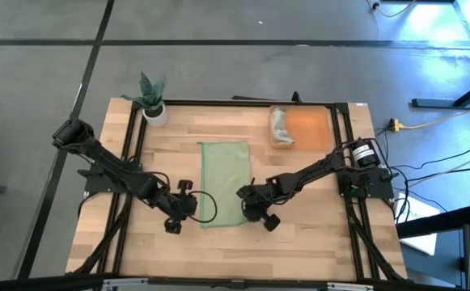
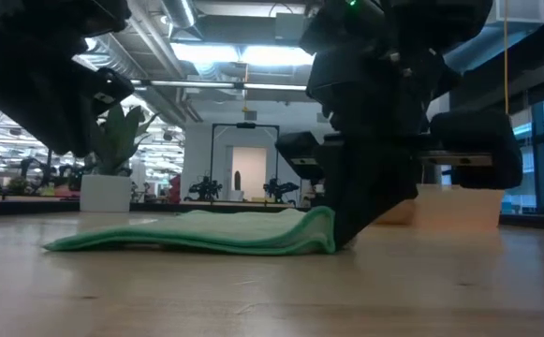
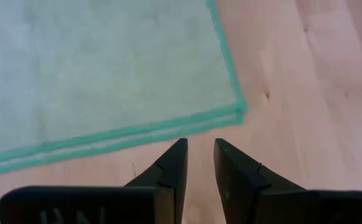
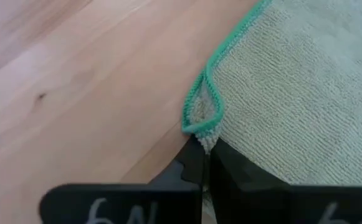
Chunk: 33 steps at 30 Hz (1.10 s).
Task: Roll microfiber towels into tight, uniform cylinder then place into a basket
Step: Roll the green microfiber towel
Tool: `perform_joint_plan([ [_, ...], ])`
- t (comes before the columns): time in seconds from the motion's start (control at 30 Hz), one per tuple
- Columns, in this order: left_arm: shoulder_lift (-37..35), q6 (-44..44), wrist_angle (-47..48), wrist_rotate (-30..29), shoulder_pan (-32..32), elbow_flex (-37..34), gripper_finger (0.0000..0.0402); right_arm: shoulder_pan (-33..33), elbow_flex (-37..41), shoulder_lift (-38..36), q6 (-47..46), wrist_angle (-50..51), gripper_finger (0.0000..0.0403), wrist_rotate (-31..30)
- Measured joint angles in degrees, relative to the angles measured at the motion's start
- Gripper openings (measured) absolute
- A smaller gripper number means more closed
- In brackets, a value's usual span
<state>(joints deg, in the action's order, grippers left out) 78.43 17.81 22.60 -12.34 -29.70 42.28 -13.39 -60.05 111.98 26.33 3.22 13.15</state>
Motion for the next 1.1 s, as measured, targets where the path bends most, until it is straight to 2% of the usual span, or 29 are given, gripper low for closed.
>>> perform_joint_plan([
  [0.17,0.01,4.27,-1.31,-1.79,0.43,0.0,0.0071,-0.01,0.0,0.04,-2.45,-0.16,0.0007,-0.39],
  [0.43,1.37,5.01,-4.61,-2.07,0.84,0.0,0.0071,0.0,0.0,0.04,-4.77,-0.53,0.0004,-1.29],
  [0.7,6.59,7.41,-8.57,2.84,0.1,0.04,0.0071,0.0,0.02,0.04,-8.29,-0.78,0.0004,-2.31],
  [0.8,7.45,5.86,-10.87,4.36,-0.12,0.04,0.0071,0.0,0.02,0.04,-9.49,-0.82,0.0004,-2.6],
  [1.1,7.43,4.89,-13.35,4.37,-0.12,0.04,0.007,0.02,0.02,0.04,-9.59,-0.85,0.0003,-2.62],
])
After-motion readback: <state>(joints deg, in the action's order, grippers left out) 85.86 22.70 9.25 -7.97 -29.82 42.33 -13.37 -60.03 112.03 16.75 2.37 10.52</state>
